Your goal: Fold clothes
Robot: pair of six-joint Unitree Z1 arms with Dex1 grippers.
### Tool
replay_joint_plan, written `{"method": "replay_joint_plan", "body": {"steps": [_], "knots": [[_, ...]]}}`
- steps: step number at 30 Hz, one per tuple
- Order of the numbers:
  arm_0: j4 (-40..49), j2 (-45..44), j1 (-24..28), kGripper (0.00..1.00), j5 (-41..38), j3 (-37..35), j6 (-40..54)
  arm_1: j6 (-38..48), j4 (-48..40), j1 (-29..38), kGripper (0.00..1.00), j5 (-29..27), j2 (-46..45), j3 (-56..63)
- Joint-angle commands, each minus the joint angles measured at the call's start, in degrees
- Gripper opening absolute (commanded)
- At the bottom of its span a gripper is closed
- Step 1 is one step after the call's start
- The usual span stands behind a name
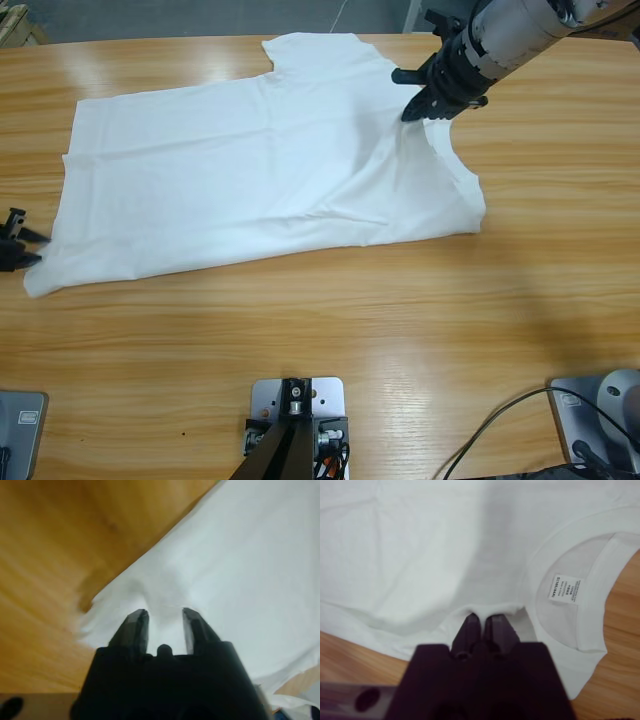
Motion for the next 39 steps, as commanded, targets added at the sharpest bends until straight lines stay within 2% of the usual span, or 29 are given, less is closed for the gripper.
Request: {"method": "replay_joint_plan", "body": {"steps": [1,5,10,13,15,16,21,25,27,29,32,33,34,35,37,39], "knots": [[-4.93,-1.13,0.74,0.881,0.72,1.75,7.95,-0.72,-0.67,-0.56,0.0,1.13,3.12,-0.57],[-7.88,-3.52,0.49,0.87,-2.92,1.61,16.56,-0.72,-0.8,-0.56,0.0,0.69,-0.38,-0.2],[-9.07,-5.24,-2.95,0.863,-10.74,1.72,28.45,-0.72,-0.45,-0.56,0.0,0.55,-4.68,3.0],[-9.11,-3.91,-6.0,0.862,-11.8,1.51,32.91,-0.72,-0.62,-0.61,0.026,5.08,-4.07,3.53],[-9.35,-3.12,-7.21,0.862,-12.19,1.15,33.83,-0.72,-0.69,-1.0,0.923,8.28,-3.17,2.95],[-9.6,-2.99,-7.42,0.862,-12.34,1.14,33.93,-0.72,-0.62,-1.0,0.998,8.34,-3.14,2.67],[-9.71,-3.05,-7.44,0.858,-12.78,1.05,34.74,-0.79,2.28,-2.18,1.0,5.72,-5.03,1.54],[-9.76,-2.85,-8.69,0.857,-13.03,0.54,35.64,-0.75,10.21,-2.41,1.0,-3.81,-8.95,1.7],[-9.67,-3.07,-10.39,0.852,-12.99,0.03,36.02,0.34,11.6,-2.41,0.991,-5.2,-11.96,3.93],[-8.97,-3.24,-13.11,0.848,-12.94,-0.62,36.67,3.96,10.42,-2.3,0.933,-3.25,-15.32,8.22],[-7.6,-3.19,-16.14,0.821,-13.05,-1.32,37.36,11.08,-1.45,-1.18,0.827,2.85,-17.59,18.96],[-7.26,-3.24,-16.54,0.821,-13.22,-1.45,37.29,12.83,-6.51,-1.18,0.772,4.73,-17.06,21.95],[-6.38,-3.24,-16.67,0.821,-13.29,-1.83,37.2,13.73,-10.22,-1.18,0.758,6.19,-15.86,23.66],[-5.42,-3.24,-16.67,0.821,-13.29,-2.48,37.04,13.87,-12.29,-1.19,0.753,7.3,-14.26,24.11],[-3.61,-3.1,-16.67,0.821,-13.29,-4.12,36.81,13.92,-15.46,-1.74,0.659,9.65,-11.08,24.03],[-2.5,-2.98,-16.72,0.821,-13.29,-5.42,36.23,15.14,-18.97,-2.44,0.624,11.62,-8.02,23.85]]}}
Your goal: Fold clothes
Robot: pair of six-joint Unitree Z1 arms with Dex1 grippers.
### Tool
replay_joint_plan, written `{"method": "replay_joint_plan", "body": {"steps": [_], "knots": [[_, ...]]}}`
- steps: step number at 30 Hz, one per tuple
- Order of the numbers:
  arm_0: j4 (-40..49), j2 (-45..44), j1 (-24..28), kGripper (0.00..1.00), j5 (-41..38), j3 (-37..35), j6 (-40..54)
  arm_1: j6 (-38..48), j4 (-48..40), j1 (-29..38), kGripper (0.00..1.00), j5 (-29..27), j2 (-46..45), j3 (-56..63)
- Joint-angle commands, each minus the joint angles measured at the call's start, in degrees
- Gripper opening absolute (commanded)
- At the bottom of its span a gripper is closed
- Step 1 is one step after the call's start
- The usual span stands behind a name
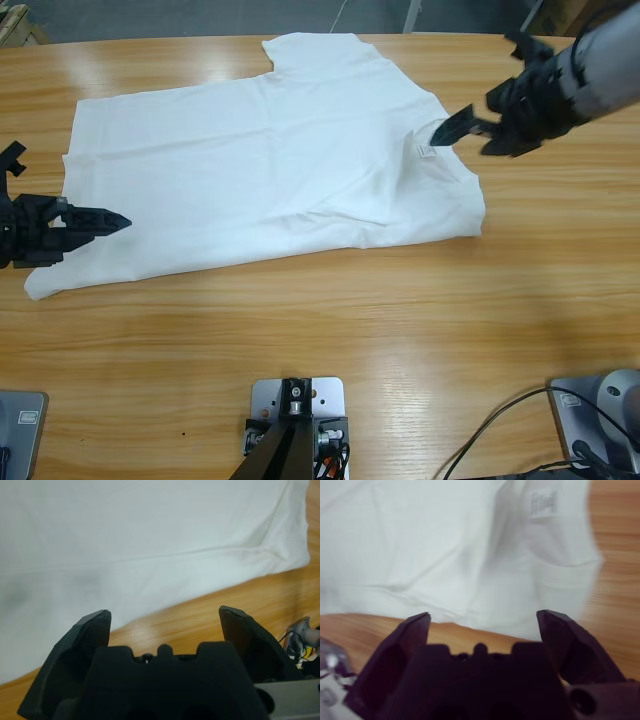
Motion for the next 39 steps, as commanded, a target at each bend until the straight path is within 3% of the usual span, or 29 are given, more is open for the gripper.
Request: {"method": "replay_joint_plan", "body": {"steps": [1,4,6,17,25,28,34,39], "knots": [[5.24,1.17,-1.19,0.821,-0.95,-4.6,-0.74,4.33,-14.71,-1.05,0.606,8.26,9.48,4.59],[5.85,1.12,-1.7,0.821,-0.95,-5.14,-1.85,6.19,-17.38,-1.72,0.584,8.56,13.22,4.14],[6.29,1.0,-1.71,0.821,-0.9,-5.16,-1.95,6.63,-17.49,-2.42,0.517,7.54,14.31,4.31],[6.22,2.35,-1.71,0.826,-0.77,-4.98,-1.95,9.18,-17.77,-2.75,0.508,5.01,16.96,5.98],[6.31,2.4,-1.71,0.826,-0.77,-5.07,-1.95,10.07,-23.73,-2.75,0.503,6.17,21.11,7.85],[6.31,2.49,-1.71,0.826,-0.77,-5.23,-1.95,10.25,-25.52,-3.02,0.436,7.19,21.97,7.28],[6.22,3.46,-1.71,0.826,-0.84,-4.97,-1.95,9.85,-24.99,-3.1,0.434,7.73,19.04,5.7],[5.96,3.65,-1.71,0.826,-0.86,-4.58,-1.95,9.21,-19.95,-3.1,0.434,4.9,17.35,6.07]]}}
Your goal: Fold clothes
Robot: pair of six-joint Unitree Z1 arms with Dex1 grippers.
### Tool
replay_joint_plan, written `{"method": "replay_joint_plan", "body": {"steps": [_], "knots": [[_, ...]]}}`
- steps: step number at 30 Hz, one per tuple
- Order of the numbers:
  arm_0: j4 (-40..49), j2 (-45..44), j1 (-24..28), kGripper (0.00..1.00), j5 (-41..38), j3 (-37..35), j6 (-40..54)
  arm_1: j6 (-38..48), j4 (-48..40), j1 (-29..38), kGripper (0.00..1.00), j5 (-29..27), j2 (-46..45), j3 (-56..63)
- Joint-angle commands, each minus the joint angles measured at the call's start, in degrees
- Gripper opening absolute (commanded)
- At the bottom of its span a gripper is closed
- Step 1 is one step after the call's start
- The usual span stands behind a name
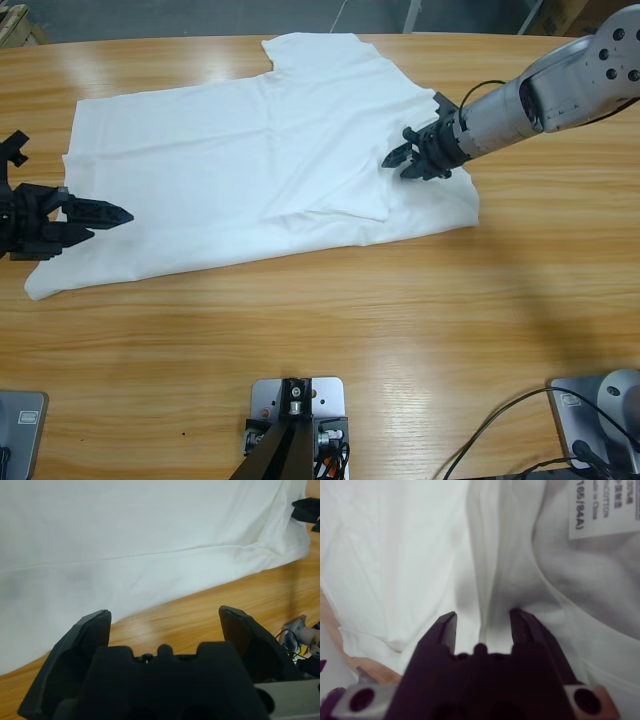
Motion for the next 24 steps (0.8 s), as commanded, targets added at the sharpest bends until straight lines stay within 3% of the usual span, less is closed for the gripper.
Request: {"method": "replay_joint_plan", "body": {"steps": [1,24], "knots": [[0.3,2.33,-0.8,0.826,-0.88,0.66,-0.73,-0.45,4.79,-0.6,0.434,-2.35,-1.04,0.57],[0.18,2.51,-1.47,0.826,-0.95,1.3,-0.99,-2.42,5.83,-0.95,0.434,-2.47,1.54,-5.43]]}}
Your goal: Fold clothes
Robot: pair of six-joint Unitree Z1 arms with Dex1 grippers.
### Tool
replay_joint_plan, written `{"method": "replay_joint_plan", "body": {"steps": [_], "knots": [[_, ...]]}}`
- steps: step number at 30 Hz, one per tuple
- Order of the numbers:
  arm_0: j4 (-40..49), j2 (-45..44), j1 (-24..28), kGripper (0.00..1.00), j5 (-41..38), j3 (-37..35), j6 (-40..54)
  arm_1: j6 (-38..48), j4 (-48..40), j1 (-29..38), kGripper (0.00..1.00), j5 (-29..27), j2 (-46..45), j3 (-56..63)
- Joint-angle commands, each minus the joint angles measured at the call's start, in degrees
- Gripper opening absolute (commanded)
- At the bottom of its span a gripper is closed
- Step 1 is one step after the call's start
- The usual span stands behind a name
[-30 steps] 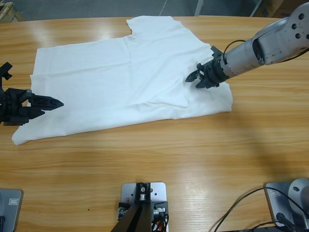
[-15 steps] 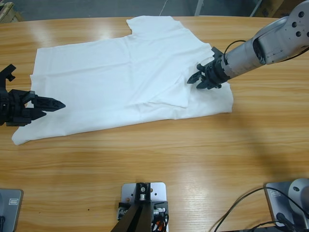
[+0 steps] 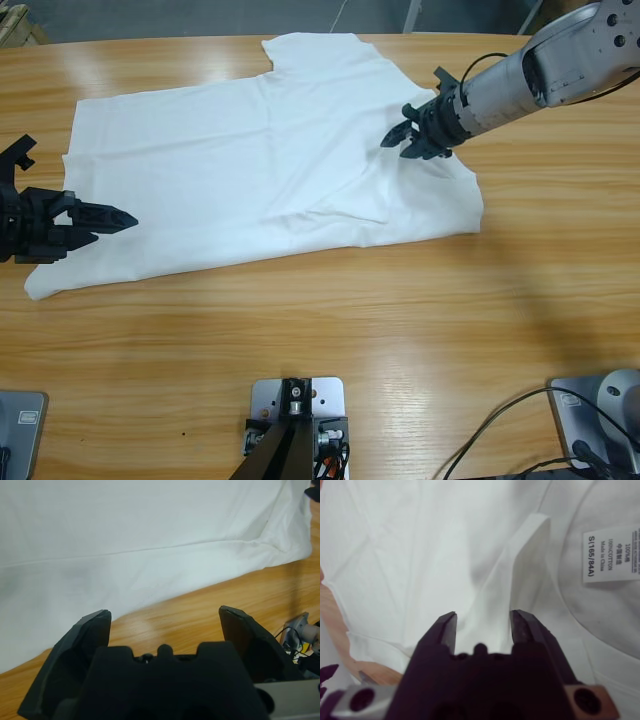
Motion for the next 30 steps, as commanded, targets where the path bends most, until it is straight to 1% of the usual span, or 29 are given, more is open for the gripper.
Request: {"method": "replay_joint_plan", "body": {"steps": [1,4,6,10,13,19,21,22,23,30], "knots": [[0.18,1.96,-0.65,0.826,-0.95,1.26,-0.81,-1.31,2.4,-0.95,0.434,-1.01,2.3,-0.32],[0.18,2.05,-0.61,0.826,-0.95,1.35,-0.81,-1.27,4.53,-0.78,0.434,-1.2,1.51,-0.16],[0.13,2.12,-0.61,0.826,-0.95,1.35,-0.81,-1.26,6.99,0.09,0.434,-2.48,-1.05,0.9],[0.09,2.22,-0.66,0.826,-0.95,1.35,-0.89,1.01,7.26,3.09,0.434,-3.13,-6.4,5.63],[0.09,2.29,-0.68,0.826,-0.95,1.26,-0.86,3.61,6.48,6.17,0.43,-3.26,-8.42,7.26],[0.16,1.47,-0.84,0.826,-0.95,1.28,-0.89,7.62,4.88,11.27,0.43,-3.96,-7.73,8.95],[0.18,1.19,-0.84,0.826,-0.95,1.44,-0.89,8.06,3.86,11.44,0.417,-4.31,-7.42,10.42],[0.18,1.12,-0.84,0.826,-0.95,1.54,-0.89,8.31,3.09,11.44,0.364,-4.47,-7.36,11.3],[0.18,1.1,-0.84,0.826,-0.95,1.61,-0.89,8.46,2.42,11.44,0.356,-4.49,-7.24,11.95],[0.18,1.34,-0.84,0.826,-0.95,1.61,-0.89,10.43,-2.94,11.44,0.356,-3.94,-3.97,12.66]]}}
